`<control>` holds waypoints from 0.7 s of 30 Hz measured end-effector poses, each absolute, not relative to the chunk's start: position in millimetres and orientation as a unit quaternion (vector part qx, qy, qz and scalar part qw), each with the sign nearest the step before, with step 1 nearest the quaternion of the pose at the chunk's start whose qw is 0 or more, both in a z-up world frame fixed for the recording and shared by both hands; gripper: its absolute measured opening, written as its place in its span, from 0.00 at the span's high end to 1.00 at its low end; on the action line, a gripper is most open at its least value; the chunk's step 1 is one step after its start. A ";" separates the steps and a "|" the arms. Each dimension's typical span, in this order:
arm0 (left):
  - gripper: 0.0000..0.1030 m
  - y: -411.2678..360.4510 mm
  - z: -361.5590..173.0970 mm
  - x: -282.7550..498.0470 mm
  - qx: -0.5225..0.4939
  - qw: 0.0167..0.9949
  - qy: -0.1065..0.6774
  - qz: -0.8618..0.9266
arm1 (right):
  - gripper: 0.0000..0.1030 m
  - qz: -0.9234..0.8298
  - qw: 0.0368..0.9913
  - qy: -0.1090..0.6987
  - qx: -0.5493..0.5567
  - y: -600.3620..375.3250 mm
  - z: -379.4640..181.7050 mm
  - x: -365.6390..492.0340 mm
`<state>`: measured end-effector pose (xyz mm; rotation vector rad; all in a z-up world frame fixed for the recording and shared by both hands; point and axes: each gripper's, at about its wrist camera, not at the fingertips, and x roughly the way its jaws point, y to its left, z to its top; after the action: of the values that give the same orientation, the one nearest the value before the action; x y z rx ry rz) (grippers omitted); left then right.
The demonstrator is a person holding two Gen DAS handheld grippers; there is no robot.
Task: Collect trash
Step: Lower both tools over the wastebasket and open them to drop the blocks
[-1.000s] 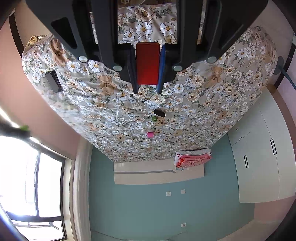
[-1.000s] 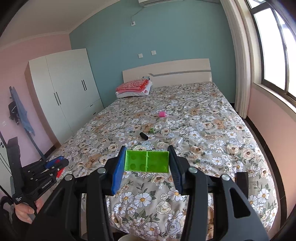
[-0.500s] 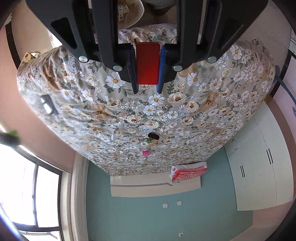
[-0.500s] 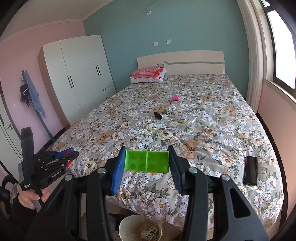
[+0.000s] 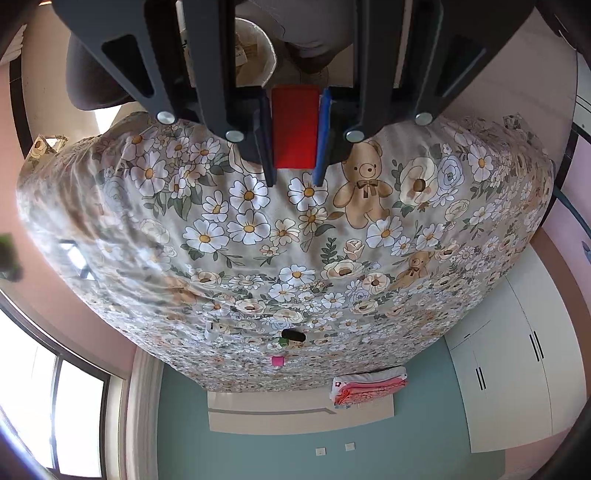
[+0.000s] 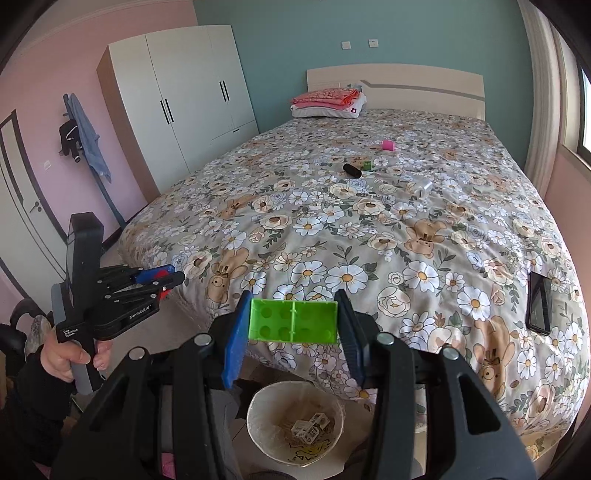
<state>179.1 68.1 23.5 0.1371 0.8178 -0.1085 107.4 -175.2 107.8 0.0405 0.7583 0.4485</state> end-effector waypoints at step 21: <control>0.78 40.9 -180.9 166.4 0.040 0.811 0.573 -0.111 | 0.56 0.222 0.826 0.518 0.011 -150.6 -70.2 111.5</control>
<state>166.4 40.9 -180.9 0.0861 1.2242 -0.2367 111.5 -150.6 -70.2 0.0234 1.1000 0.4708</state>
